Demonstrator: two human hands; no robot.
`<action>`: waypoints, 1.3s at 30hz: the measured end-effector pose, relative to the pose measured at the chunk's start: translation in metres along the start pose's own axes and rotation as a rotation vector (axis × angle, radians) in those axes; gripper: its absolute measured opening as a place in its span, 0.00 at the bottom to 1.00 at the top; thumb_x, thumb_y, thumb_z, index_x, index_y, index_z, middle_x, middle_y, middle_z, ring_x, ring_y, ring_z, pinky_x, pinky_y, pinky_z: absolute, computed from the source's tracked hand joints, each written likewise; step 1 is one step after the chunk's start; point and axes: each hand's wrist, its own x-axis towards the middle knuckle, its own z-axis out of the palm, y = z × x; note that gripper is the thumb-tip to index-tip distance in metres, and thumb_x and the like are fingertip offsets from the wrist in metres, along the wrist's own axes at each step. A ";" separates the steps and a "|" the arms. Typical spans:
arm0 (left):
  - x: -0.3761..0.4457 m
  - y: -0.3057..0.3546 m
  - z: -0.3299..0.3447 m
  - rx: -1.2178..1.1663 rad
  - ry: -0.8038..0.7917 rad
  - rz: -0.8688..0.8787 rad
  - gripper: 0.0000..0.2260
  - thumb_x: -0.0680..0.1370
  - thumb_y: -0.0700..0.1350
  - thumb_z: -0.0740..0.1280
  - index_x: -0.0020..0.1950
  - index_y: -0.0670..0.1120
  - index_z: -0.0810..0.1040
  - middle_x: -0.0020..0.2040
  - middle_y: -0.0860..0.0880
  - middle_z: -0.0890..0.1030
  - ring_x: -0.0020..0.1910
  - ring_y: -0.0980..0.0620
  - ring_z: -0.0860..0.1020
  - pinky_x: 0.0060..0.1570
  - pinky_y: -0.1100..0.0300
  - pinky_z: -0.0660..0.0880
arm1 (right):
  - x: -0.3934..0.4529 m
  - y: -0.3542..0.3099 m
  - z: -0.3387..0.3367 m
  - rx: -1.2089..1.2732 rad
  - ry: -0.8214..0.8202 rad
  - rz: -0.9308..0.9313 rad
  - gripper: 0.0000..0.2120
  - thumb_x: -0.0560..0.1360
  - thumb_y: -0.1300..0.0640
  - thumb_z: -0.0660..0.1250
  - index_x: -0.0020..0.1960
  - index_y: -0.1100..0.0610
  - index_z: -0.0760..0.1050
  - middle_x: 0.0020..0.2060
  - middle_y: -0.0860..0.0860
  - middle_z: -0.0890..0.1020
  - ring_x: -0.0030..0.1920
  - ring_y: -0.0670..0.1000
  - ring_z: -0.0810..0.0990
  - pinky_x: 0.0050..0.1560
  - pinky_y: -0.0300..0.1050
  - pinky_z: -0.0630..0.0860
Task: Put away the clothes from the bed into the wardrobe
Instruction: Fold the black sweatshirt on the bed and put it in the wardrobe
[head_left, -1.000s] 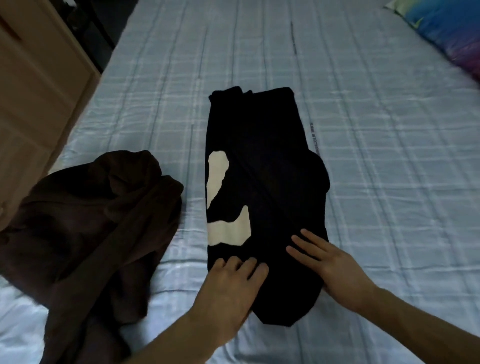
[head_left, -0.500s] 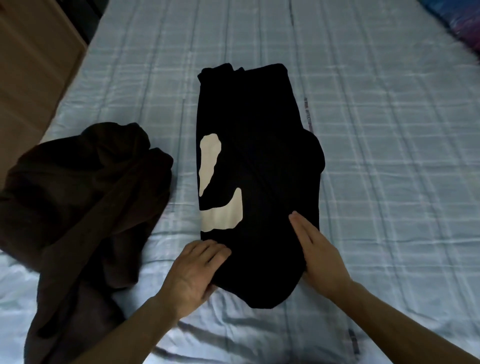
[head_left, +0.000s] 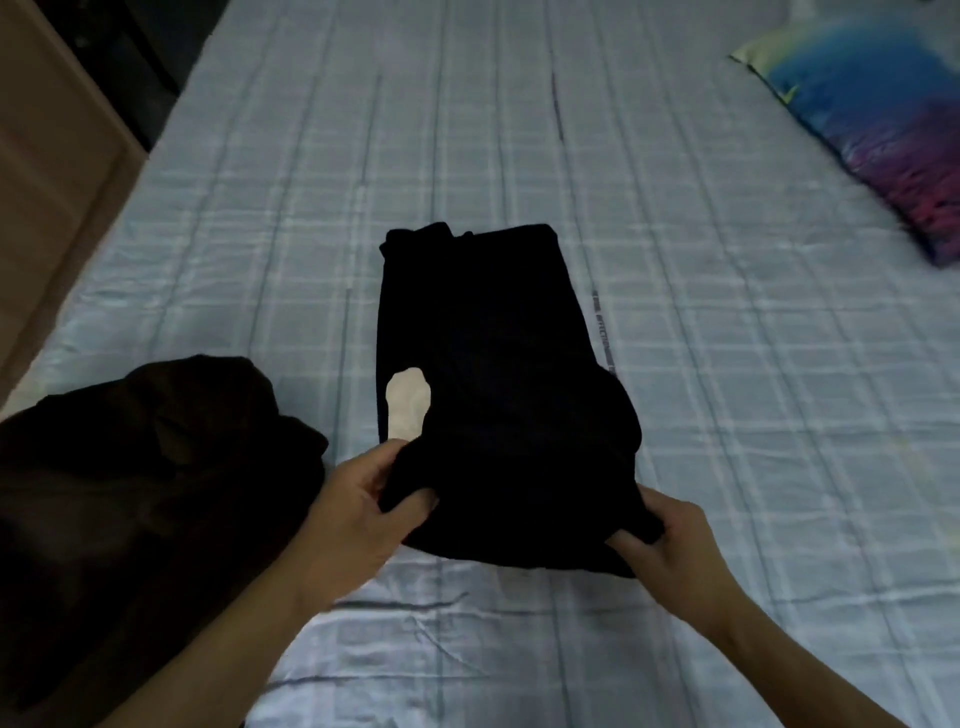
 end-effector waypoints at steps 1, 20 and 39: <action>0.010 0.008 -0.002 -0.051 0.030 -0.004 0.14 0.76 0.30 0.69 0.50 0.50 0.82 0.41 0.54 0.86 0.42 0.59 0.83 0.42 0.69 0.76 | 0.009 -0.012 -0.001 0.052 0.042 0.012 0.12 0.72 0.61 0.75 0.40 0.44 0.81 0.30 0.47 0.82 0.31 0.42 0.78 0.33 0.33 0.73; 0.213 0.053 -0.043 -0.048 0.395 0.001 0.18 0.73 0.37 0.76 0.58 0.51 0.76 0.50 0.55 0.83 0.48 0.59 0.82 0.52 0.56 0.80 | 0.278 -0.082 -0.023 0.066 0.306 0.023 0.07 0.71 0.50 0.76 0.47 0.51 0.83 0.39 0.44 0.85 0.40 0.40 0.83 0.40 0.29 0.76; 0.316 -0.095 0.004 1.107 0.128 0.256 0.30 0.83 0.59 0.50 0.82 0.50 0.49 0.83 0.48 0.46 0.81 0.46 0.46 0.77 0.39 0.48 | 0.352 0.032 0.062 -0.807 -0.188 -0.170 0.36 0.78 0.29 0.42 0.80 0.44 0.39 0.81 0.52 0.43 0.80 0.53 0.37 0.79 0.57 0.41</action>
